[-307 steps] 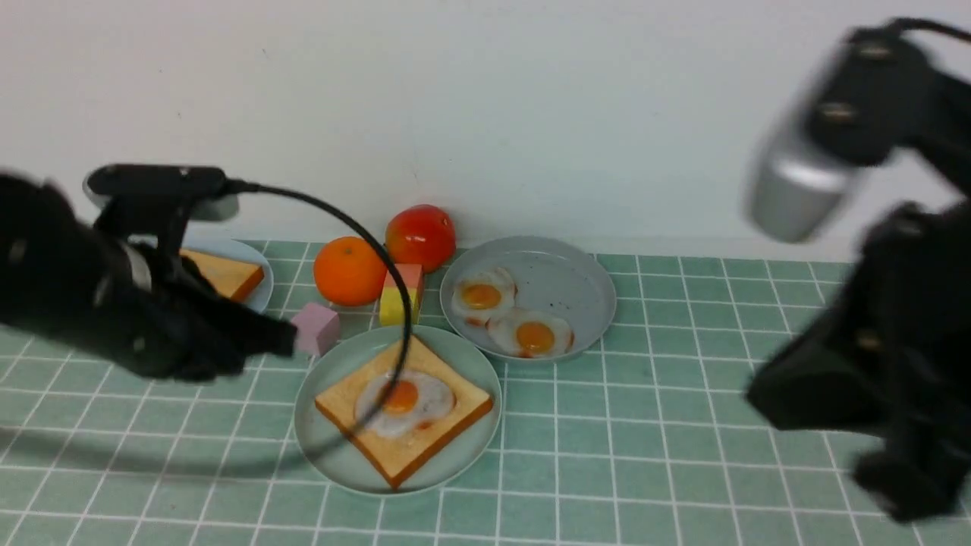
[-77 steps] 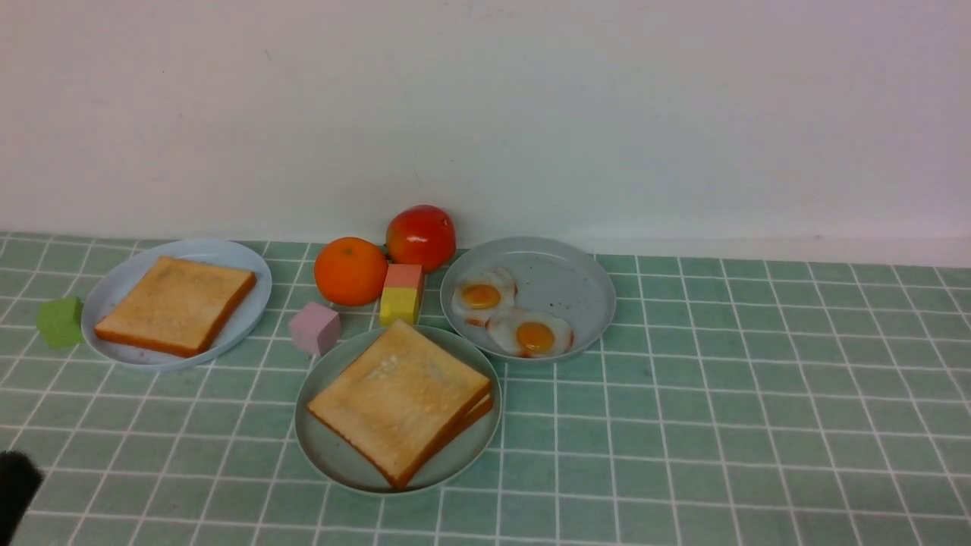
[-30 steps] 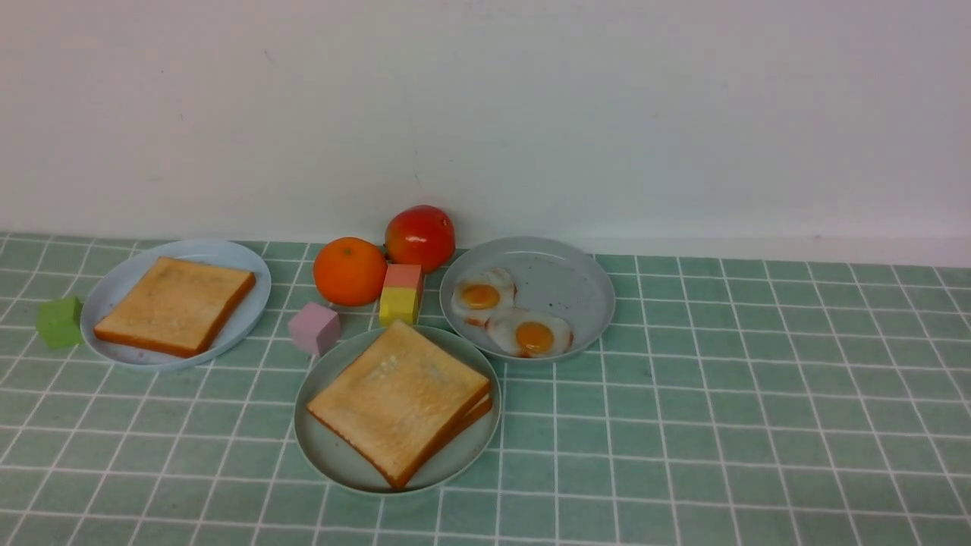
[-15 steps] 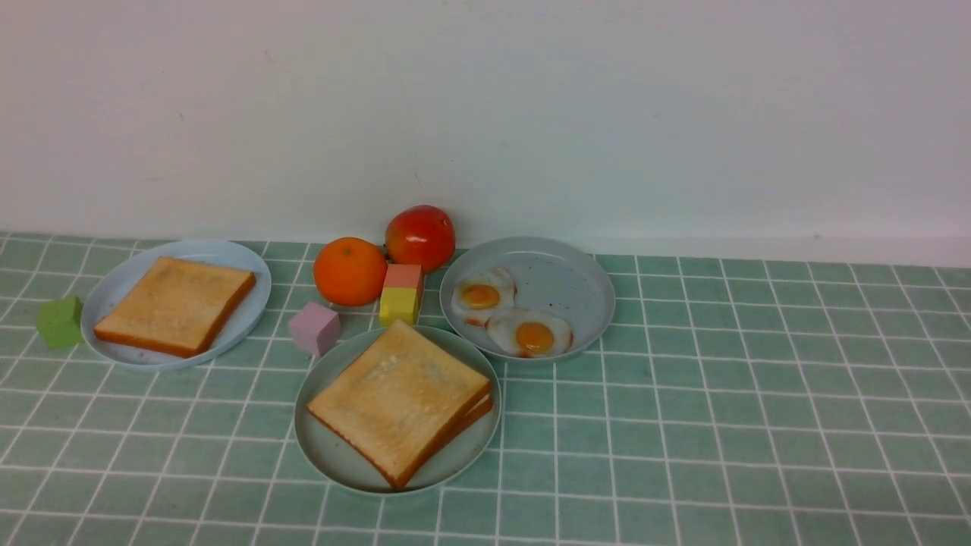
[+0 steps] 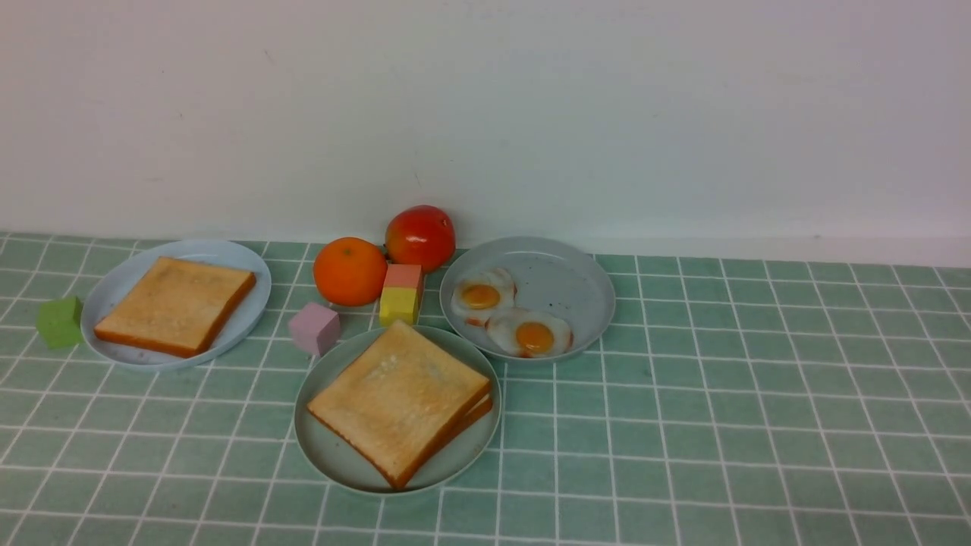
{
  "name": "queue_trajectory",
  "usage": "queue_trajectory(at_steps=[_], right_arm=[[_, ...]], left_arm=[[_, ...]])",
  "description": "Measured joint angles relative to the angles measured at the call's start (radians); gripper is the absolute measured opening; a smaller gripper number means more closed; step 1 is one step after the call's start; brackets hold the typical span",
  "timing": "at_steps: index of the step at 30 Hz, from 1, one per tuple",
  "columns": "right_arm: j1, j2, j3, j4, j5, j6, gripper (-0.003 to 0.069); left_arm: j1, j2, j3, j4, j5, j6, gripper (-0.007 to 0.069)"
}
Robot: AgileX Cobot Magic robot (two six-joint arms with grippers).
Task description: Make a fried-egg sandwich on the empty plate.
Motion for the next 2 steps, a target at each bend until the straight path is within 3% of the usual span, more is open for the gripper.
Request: queue_trajectory(at_steps=[2], right_arm=[[0.000, 0.000, 0.000, 0.000, 0.000, 0.000, 0.0101]], left_arm=[[0.000, 0.000, 0.000, 0.000, 0.000, 0.000, 0.0018]])
